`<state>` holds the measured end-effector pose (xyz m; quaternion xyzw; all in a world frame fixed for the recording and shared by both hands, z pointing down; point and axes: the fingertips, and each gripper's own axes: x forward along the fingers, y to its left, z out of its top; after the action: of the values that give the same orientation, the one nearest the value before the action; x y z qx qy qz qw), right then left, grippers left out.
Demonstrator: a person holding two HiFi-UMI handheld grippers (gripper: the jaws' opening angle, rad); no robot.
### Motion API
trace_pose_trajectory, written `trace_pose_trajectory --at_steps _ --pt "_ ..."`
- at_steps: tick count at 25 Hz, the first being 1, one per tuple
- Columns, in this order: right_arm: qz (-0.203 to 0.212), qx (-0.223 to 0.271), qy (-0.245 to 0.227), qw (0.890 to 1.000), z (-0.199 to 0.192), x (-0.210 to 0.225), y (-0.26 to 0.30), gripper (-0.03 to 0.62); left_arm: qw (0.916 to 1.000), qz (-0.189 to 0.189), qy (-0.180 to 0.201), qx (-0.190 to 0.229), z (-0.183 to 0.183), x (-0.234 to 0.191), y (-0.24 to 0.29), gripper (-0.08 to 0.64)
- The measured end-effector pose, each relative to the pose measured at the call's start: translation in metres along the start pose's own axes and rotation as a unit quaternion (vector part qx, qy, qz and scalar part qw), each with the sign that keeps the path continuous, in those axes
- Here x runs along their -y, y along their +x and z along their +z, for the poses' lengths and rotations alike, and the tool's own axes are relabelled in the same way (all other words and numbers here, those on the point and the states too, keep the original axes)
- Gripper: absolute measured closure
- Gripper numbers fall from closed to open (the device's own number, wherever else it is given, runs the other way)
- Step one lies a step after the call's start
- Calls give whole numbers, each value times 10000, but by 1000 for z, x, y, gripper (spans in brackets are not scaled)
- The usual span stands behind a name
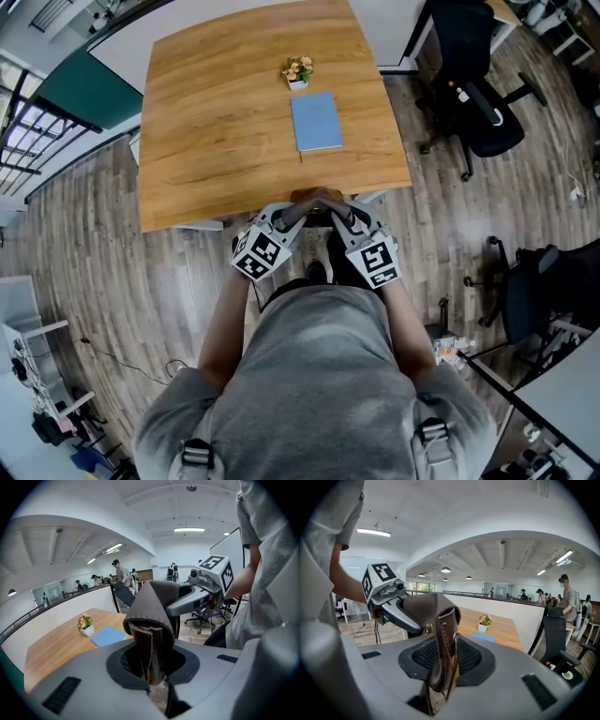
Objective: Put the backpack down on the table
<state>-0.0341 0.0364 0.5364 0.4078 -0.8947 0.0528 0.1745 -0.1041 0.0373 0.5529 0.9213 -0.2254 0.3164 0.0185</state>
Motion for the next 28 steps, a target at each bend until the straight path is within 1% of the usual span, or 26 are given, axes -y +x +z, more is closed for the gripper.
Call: trace_pose_trajectory --at_steps 9,22,28 --pt "38 -26 -61 10000 1 21 17 495 10000 1 -52 -26 3 -18 17 495" --pt "270 -80 -85 9996 5 48 58 492 9996 110 -219 -127 1 -60 36 494" --pt "386 -74 -81 9992 10 67 73 492 9991 219 -303 -177 7 -79 48 494"
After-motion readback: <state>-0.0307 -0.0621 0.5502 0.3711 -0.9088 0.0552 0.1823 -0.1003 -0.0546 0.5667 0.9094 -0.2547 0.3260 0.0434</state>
